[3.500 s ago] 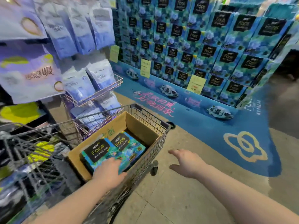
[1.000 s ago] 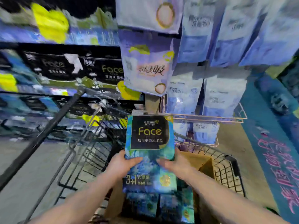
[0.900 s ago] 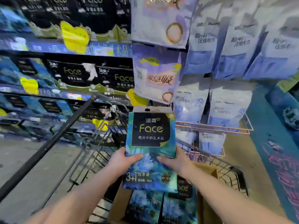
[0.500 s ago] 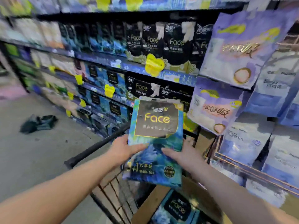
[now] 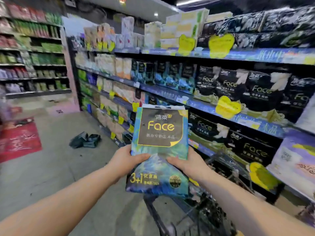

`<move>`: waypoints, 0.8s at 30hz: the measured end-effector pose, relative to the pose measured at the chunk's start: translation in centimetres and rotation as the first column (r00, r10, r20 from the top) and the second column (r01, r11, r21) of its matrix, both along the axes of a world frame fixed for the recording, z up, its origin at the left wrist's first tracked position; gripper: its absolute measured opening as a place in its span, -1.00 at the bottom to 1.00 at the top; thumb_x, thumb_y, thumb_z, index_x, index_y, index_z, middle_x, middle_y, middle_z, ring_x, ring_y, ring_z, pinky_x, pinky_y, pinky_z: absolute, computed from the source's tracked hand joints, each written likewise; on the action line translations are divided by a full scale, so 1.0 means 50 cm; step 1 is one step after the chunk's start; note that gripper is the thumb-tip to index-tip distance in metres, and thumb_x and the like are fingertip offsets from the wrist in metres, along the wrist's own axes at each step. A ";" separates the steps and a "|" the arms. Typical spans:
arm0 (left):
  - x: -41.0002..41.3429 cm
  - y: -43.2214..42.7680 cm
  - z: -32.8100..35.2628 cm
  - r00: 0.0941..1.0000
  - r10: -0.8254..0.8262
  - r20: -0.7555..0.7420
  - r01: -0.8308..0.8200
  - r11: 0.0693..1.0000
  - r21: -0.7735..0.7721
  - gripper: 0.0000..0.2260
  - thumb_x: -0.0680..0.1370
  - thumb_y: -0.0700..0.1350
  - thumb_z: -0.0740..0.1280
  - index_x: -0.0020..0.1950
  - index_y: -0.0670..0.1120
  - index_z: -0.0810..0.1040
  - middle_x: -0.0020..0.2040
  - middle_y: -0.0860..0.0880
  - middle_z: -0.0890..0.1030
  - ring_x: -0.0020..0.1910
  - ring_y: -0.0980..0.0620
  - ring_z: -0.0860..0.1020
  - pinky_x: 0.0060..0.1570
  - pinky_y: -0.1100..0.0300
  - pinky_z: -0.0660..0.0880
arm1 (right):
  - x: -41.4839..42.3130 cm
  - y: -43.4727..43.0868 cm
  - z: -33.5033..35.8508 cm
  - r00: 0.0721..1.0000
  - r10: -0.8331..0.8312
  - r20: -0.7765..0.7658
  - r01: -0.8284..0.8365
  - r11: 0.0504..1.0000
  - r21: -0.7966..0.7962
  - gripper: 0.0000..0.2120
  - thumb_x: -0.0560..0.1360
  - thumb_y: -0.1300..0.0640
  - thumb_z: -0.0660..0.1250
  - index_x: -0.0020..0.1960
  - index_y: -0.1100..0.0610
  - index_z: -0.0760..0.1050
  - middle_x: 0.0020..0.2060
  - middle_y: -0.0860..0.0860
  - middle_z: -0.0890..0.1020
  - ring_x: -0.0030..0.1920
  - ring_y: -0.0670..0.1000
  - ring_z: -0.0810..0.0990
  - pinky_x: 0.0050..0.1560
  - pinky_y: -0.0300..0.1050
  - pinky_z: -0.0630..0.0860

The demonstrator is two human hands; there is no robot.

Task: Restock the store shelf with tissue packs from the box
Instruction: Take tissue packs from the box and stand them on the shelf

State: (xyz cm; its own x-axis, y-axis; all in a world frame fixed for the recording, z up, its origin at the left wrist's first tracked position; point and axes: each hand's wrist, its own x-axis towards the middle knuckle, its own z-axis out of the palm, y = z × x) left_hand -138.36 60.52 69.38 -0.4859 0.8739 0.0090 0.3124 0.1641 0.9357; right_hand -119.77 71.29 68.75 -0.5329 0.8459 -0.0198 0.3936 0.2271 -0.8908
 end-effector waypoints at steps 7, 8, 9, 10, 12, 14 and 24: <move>-0.302 -0.090 0.012 0.993 0.108 0.055 -0.110 0.993 0.031 -0.80 0.42 -0.09 0.49 0.00 -0.03 0.56 -0.11 0.07 0.65 -0.18 0.14 0.60 -0.21 0.27 0.52 | -0.327 -0.058 0.011 0.997 0.072 -0.021 -0.072 0.997 0.020 -0.24 0.08 -0.24 0.50 0.20 0.04 0.46 0.08 -0.02 0.65 0.08 0.00 0.62 0.22 0.03 0.51; -0.333 -0.098 0.009 0.991 0.117 0.067 -0.120 0.992 0.038 -0.82 0.43 -0.11 0.48 -0.02 -0.02 0.55 -0.12 0.07 0.64 -0.19 0.15 0.60 -0.22 0.28 0.51 | -0.360 -0.065 0.014 0.997 0.076 -0.021 -0.076 0.997 0.012 -0.29 0.13 -0.20 0.52 0.20 0.05 0.45 0.07 -0.03 0.66 0.07 -0.01 0.62 0.22 0.02 0.51; -0.359 -0.104 0.006 0.988 0.130 0.082 -0.133 0.990 0.039 -0.83 0.43 -0.12 0.48 -0.03 -0.01 0.54 -0.11 0.06 0.64 -0.18 0.13 0.60 -0.20 0.25 0.53 | -0.391 -0.067 0.013 0.996 0.088 -0.013 -0.088 0.996 0.007 -0.37 0.22 -0.13 0.54 0.20 0.05 0.45 0.06 -0.04 0.65 0.06 -0.02 0.62 0.21 -0.02 0.51; -0.385 -0.108 0.001 0.986 0.138 0.092 -0.142 0.989 0.038 -0.83 0.43 -0.13 0.47 -0.04 -0.01 0.54 -0.10 0.05 0.65 -0.16 0.10 0.61 -0.16 0.21 0.54 | -0.418 -0.070 0.013 0.995 0.096 0.004 -0.096 0.995 -0.002 -0.44 0.29 -0.07 0.54 0.20 0.05 0.43 0.05 -0.06 0.65 0.04 -0.04 0.62 0.18 -0.08 0.51; -0.430 -0.109 -0.006 0.983 0.153 0.102 -0.158 0.987 0.041 -0.84 0.44 -0.13 0.47 -0.05 0.00 0.53 -0.11 0.06 0.65 -0.15 0.10 0.62 -0.16 0.20 0.55 | -0.465 -0.064 0.013 0.995 0.098 0.018 -0.098 0.995 -0.015 -0.47 0.32 -0.01 0.53 0.21 0.05 0.42 0.05 -0.06 0.64 0.03 -0.05 0.60 0.12 -0.14 0.50; -0.470 -0.100 -0.015 0.979 0.164 0.118 -0.171 0.984 0.054 -0.85 0.45 -0.14 0.46 -0.08 0.02 0.53 -0.13 0.10 0.64 -0.18 0.14 0.61 -0.23 0.27 0.52 | -0.507 -0.055 0.014 0.994 0.106 0.018 -0.105 0.994 -0.011 -0.45 0.31 -0.01 0.54 0.22 0.05 0.42 0.07 -0.04 0.64 0.06 -0.03 0.61 0.18 -0.07 0.51; -0.667 0.016 -0.027 0.959 0.263 0.107 -0.269 0.962 0.041 -0.86 0.45 -0.12 0.46 -0.09 0.03 0.52 -0.08 0.03 0.65 -0.11 0.06 0.63 -0.09 0.15 0.56 | -0.734 0.086 0.012 0.977 0.201 0.064 -0.201 0.979 -0.020 -0.26 0.16 -0.21 0.52 0.24 0.00 0.37 0.10 -0.04 0.62 0.10 0.01 0.60 0.23 0.04 0.50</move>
State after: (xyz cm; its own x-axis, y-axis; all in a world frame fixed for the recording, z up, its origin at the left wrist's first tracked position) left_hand -171.73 61.33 68.05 -0.7018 0.7123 -0.0074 0.1690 0.1766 0.9697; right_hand -156.44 75.60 69.34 -0.6893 0.7210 -0.0706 0.3982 0.2956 -0.8684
